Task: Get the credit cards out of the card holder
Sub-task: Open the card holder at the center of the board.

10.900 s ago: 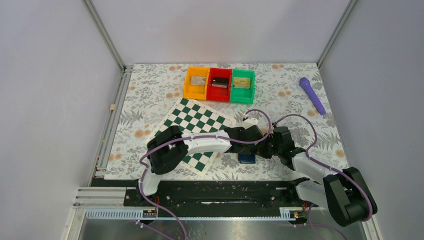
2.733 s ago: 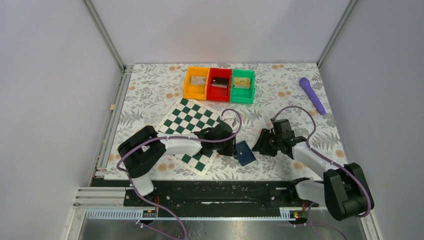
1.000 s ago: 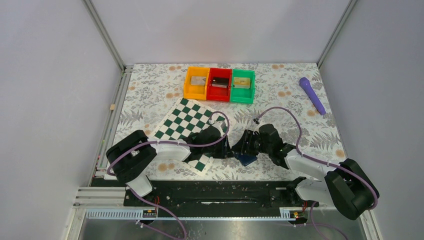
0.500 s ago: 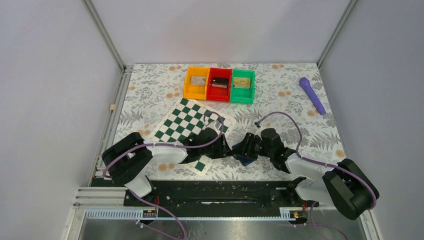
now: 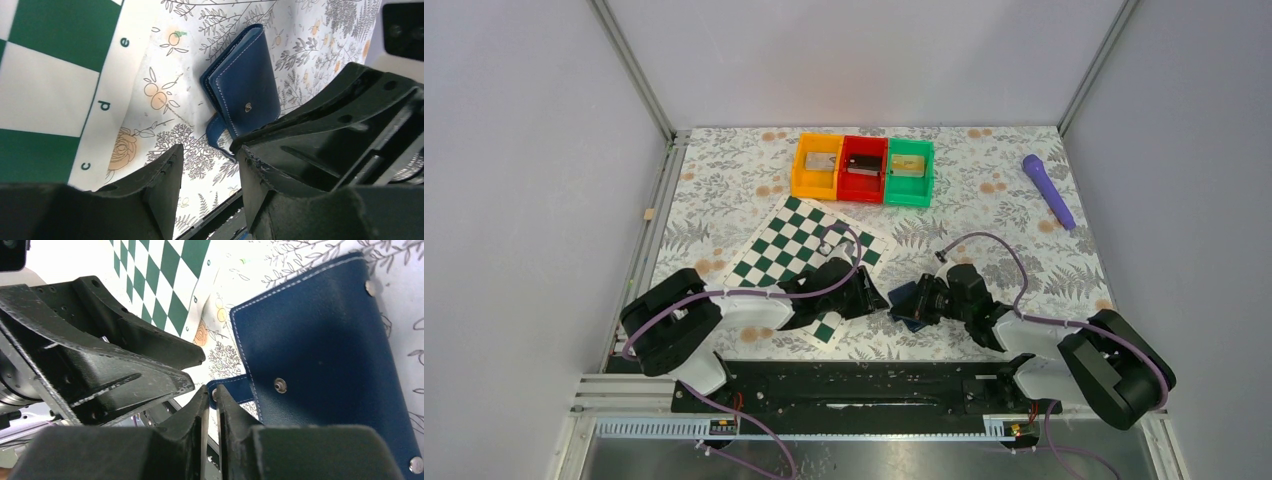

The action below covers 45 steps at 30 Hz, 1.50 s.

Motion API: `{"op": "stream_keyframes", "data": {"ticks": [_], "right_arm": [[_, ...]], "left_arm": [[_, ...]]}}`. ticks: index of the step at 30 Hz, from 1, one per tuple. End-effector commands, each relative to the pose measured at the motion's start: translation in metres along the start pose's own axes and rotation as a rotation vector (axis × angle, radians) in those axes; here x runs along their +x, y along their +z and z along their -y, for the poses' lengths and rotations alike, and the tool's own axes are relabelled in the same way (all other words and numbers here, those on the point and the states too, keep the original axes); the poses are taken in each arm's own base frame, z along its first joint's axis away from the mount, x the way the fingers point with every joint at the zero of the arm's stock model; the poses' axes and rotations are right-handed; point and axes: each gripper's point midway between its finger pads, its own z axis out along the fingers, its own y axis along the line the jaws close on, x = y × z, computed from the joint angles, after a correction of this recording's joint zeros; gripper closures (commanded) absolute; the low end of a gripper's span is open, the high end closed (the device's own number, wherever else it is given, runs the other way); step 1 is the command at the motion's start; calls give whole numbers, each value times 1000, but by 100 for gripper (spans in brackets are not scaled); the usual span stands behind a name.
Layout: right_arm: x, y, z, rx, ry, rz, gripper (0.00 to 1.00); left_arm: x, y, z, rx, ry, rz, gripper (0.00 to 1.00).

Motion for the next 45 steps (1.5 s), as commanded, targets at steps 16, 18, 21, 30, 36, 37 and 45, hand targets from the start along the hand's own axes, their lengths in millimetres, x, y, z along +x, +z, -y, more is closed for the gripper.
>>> {"op": "stream_keyframes", "data": {"ticks": [16,18,21,30,36,37,45], "right_arm": [[1,-1,13,45,23,34,91],[2,-1,15,49,30,35,92],[2,-1,15,45,36,38,92],[0,-3,20,77,19,53,93],[-2,-6,24,105,3,64,93],[-2,-6,24,107,4,65,93],[-2,-5,26,110,5,67,94]], "left_arm": [[10,12,26,118,-22,-36,60],[13,14,29,121,-17,-46,62],[16,17,26,103,-19,-50,64],[25,17,35,149,-28,-91,81],[29,19,31,117,-28,-97,81],[28,19,29,104,-24,-92,80],[31,21,32,115,-16,-105,71]]}}
